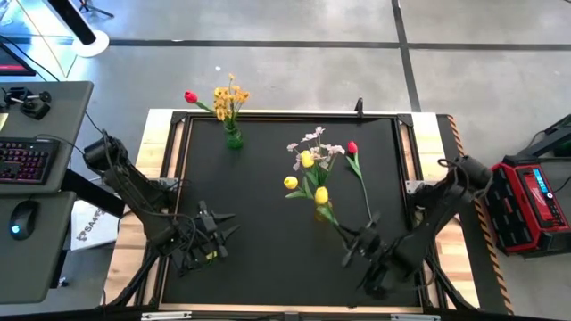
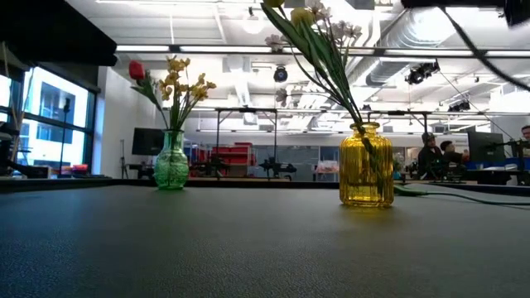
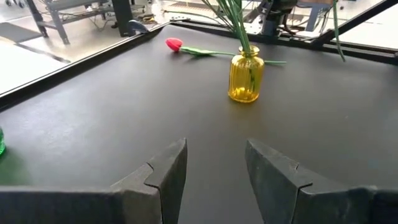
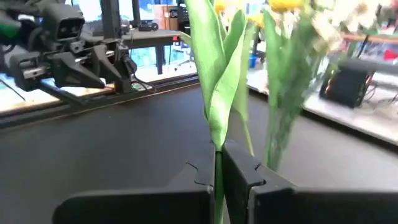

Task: Sort flowers into vase by color
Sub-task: Put the yellow tulip into the yellow vase

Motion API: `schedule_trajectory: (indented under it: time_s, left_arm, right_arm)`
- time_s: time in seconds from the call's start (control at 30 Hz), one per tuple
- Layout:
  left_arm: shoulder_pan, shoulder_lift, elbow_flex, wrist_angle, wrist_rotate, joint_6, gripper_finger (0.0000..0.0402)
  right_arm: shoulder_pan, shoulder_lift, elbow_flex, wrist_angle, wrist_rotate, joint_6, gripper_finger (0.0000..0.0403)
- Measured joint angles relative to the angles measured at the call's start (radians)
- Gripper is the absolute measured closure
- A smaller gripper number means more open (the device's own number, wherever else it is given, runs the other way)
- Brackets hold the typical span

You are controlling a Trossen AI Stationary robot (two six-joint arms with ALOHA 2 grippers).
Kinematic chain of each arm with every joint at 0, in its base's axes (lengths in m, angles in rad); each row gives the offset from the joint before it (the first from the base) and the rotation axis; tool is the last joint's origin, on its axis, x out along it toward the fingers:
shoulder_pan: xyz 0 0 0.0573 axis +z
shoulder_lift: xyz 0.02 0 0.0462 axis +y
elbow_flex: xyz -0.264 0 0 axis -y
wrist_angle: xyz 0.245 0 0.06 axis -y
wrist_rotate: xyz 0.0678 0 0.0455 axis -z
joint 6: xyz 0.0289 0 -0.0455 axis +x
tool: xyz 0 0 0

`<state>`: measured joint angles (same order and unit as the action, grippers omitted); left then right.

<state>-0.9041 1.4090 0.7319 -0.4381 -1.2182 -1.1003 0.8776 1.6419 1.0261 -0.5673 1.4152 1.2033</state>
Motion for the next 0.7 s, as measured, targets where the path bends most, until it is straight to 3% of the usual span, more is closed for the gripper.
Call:
schedule_trajectory:
  time_s: [0.17, 0.37, 0.47, 0.6, 0.67, 0.7]
  left_arm:
    - [0.031, 0.000, 0.000, 0.028, 0.019, 0.039, 0.0251]
    - [0.066, 0.000, 0.000, 0.045, 0.070, 0.050, 0.0251]
    - [0.077, 0.000, 0.000, 0.047, 0.091, 0.050, 0.0251]
    - [0.080, 0.000, 0.000, 0.048, 0.117, 0.049, 0.0251]
    - [0.080, 0.000, 0.000, 0.049, 0.117, 0.047, 0.0251]
    - [0.080, 0.000, 0.000, 0.049, 0.117, 0.048, 0.0251]
  right_arm:
    - [-0.019, -0.072, -0.170, 0.362, -0.063, -0.157, 0.0403]
    - [-0.113, -0.044, -0.244, 1.150, -0.333, -0.924, 0.0403]
    - [-0.166, -0.035, -0.293, 1.504, -0.411, -1.277, 0.0403]
    - [-0.239, -0.035, -0.413, 1.951, -0.435, -1.569, 0.0403]
    - [-0.283, -0.035, -0.484, 2.139, -0.496, -1.623, 0.0403]
    - [-0.312, -0.048, -0.510, 2.137, -0.529, -1.616, 0.0403]
